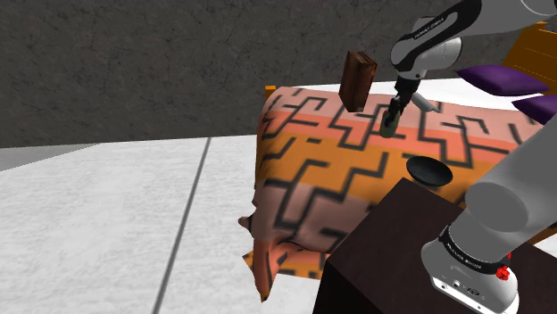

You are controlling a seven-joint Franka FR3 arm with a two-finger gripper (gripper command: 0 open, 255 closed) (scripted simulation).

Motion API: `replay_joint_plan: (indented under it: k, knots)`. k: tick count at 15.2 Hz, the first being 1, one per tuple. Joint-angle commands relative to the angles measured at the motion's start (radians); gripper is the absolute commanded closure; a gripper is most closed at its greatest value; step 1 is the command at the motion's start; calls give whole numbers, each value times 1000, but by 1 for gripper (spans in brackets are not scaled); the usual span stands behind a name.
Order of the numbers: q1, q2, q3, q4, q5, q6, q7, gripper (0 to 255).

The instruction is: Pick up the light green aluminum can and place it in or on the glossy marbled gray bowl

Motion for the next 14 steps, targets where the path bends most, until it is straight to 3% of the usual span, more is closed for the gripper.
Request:
replay_joint_plan:
  k: [1, 14]
  knots:
    - [-21, -53, -20, -56, -25, 7, -25, 255]
    - [-218, -369, -163, -286, -227, -56, -207, 255]
